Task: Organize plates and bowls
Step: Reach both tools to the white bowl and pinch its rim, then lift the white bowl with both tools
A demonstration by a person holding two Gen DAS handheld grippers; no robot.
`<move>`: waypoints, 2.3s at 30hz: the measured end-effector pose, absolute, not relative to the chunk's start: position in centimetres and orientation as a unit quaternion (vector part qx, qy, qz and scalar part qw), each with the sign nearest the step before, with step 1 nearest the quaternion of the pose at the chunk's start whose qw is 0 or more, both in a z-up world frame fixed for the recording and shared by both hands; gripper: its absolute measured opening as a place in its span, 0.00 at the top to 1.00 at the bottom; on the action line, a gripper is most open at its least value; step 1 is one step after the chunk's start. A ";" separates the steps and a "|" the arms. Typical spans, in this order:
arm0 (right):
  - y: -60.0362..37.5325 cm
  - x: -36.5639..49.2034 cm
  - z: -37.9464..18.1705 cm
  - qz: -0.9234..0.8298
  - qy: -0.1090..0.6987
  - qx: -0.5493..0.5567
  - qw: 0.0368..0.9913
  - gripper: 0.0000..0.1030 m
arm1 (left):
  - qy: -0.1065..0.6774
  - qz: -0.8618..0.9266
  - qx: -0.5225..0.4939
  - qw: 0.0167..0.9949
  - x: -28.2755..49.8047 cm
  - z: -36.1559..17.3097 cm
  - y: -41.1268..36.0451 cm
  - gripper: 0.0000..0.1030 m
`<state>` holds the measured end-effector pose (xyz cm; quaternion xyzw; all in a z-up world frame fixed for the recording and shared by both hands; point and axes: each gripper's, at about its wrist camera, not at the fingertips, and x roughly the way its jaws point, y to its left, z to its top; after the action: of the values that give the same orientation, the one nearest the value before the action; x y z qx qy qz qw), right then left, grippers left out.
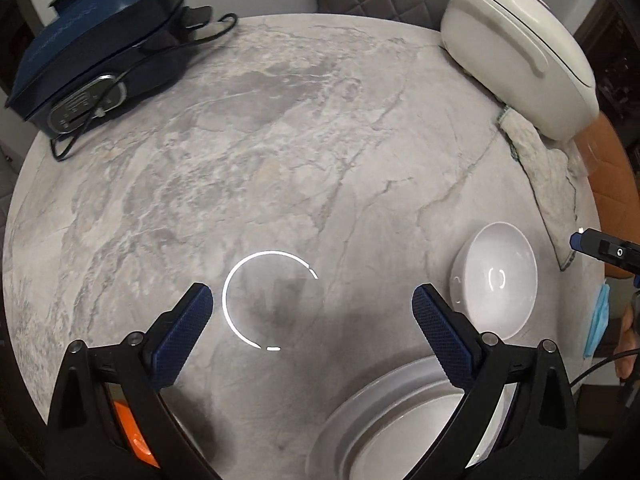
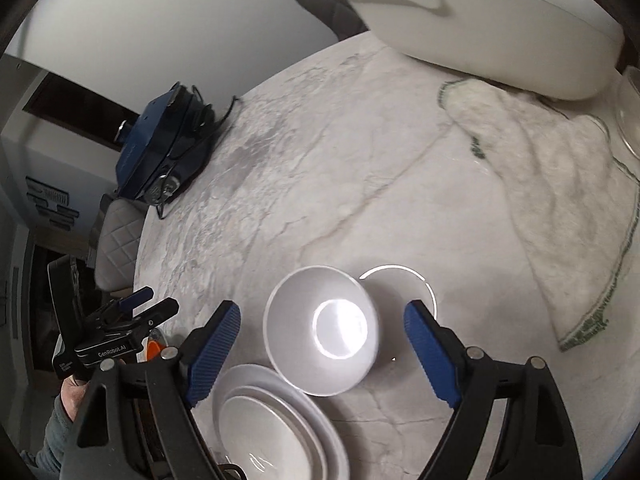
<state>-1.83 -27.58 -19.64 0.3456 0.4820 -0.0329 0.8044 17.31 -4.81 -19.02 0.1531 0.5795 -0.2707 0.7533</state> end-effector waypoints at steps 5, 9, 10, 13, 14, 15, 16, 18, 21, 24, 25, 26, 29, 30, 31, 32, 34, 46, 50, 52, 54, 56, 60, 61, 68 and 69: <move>-29.8 -3.2 -22.1 -0.051 0.496 0.382 0.778 0.29 | 0.594 -0.315 0.190 0.716 16.2 -21.9 -10.2 0.02; -29.4 -3.3 -24.0 -0.047 0.514 0.399 0.758 0.37 | 0.602 -0.334 0.205 0.696 15.1 -23.7 -12.6 0.03; -29.2 -3.3 -24.2 -0.043 0.516 0.403 0.754 0.37 | 0.604 -0.338 0.203 0.692 14.9 -24.0 -12.8 0.04; -28.8 -3.3 -25.2 -0.037 0.521 0.413 0.746 0.37 | 0.611 -0.343 0.203 0.684 14.7 -24.8 -13.4 0.07; -28.8 -3.3 -25.5 -0.036 0.523 0.418 0.742 0.37 | 0.614 -0.343 0.201 0.681 14.8 -25.0 -13.2 0.09; -28.7 -3.2 -25.9 -0.036 0.525 0.421 0.739 0.37 | 0.618 -0.344 0.200 0.678 14.8 -25.3 -13.4 0.11; -28.7 -3.2 -26.2 -0.035 0.527 0.423 0.736 0.39 | 0.623 -0.345 0.198 0.674 14.8 -25.7 -13.5 0.16; -28.5 -2.9 -26.8 -0.032 0.533 0.424 0.731 0.43 | 0.627 -0.346 0.202 0.668 14.7 -26.3 -13.7 0.19; -28.4 -2.6 -27.4 -0.028 0.536 0.426 0.728 0.51 | 0.633 -0.355 0.199 0.658 14.6 -27.3 -13.9 0.29; -28.3 -2.4 -27.8 -0.025 0.541 0.429 0.723 0.57 | 0.642 -0.362 0.191 0.649 14.4 -28.2 -14.2 0.41; -28.2 -2.4 -28.0 -0.026 0.545 0.429 0.720 0.58 | 0.643 -0.363 0.190 0.647 14.4 -28.3 -14.3 0.43; -28.2 -2.4 -28.2 -0.027 0.547 0.431 0.717 0.59 | 0.643 -0.364 0.191 0.646 14.2 -28.4 -14.4 0.45; -28.1 -2.5 -28.4 -0.028 0.548 0.436 0.713 0.59 | 0.645 -0.370 0.190 0.641 14.0 -28.7 -14.8 0.48; -28.1 -2.5 -28.4 -0.028 0.548 0.437 0.713 0.61 | 0.646 -0.371 0.187 0.640 14.0 -28.8 -14.9 0.50; -28.2 -2.5 -28.5 -0.029 0.548 0.437 0.712 0.64 | 0.646 -0.372 0.184 0.641 14.1 -28.8 -14.9 0.53; -28.2 -2.5 -28.5 -0.028 0.548 0.438 0.712 0.66 | 0.647 -0.372 0.179 0.641 14.1 -29.1 -15.4 0.55; -28.2 -2.5 -28.5 -0.025 0.547 0.440 0.712 0.71 | 0.649 -0.375 0.174 0.639 14.3 -29.2 -15.6 0.60; -27.7 -1.9 -28.3 -0.019 0.543 0.442 0.714 0.83 | 0.663 -0.397 0.152 0.616 13.3 -29.2 -16.9 0.90; -27.8 -1.7 -28.3 -0.022 0.546 0.445 0.709 0.84 | 0.665 -0.392 0.146 0.618 13.3 -29.0 -16.7 0.90; -27.8 -1.6 -28.2 -0.022 0.546 0.447 0.708 0.84 | 0.665 -0.390 0.144 0.620 13.6 -28.4 -16.4 0.90; -27.8 -1.4 -27.9 -0.021 0.546 0.445 0.709 0.84 | 0.665 -0.388 0.141 0.623 13.8 -27.9 -16.1 0.90; -27.7 -1.0 -27.4 -0.020 0.546 0.443 0.711 0.85 | 0.664 -0.387 0.137 0.625 14.1 -27.3 -15.7 0.90; -27.2 0.0 -26.2 -0.014 0.548 0.430 0.717 0.84 | 0.662 -0.379 0.124 0.635 14.7 -26.1 -14.1 0.90; -26.9 0.3 -25.9 -0.011 0.549 0.427 0.718 0.84 | 0.661 -0.377 0.120 0.638 14.8 -25.8 -13.5 0.90; -23.6 2.8 -23.2 0.025 0.552 0.400 0.731 0.84 | 0.647 -0.351 0.079 0.672 16.1 -21.9 -7.4 0.90; -22.8 3.2 -22.7 0.032 0.553 0.395 0.733 0.84 | 0.645 -0.346 0.073 0.678 16.3 -21.3 -6.3 0.90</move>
<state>3.24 -22.82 -22.73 0.3945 0.5531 0.0324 0.7330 16.32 -6.30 -21.31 0.0726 0.6446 -0.3458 0.6779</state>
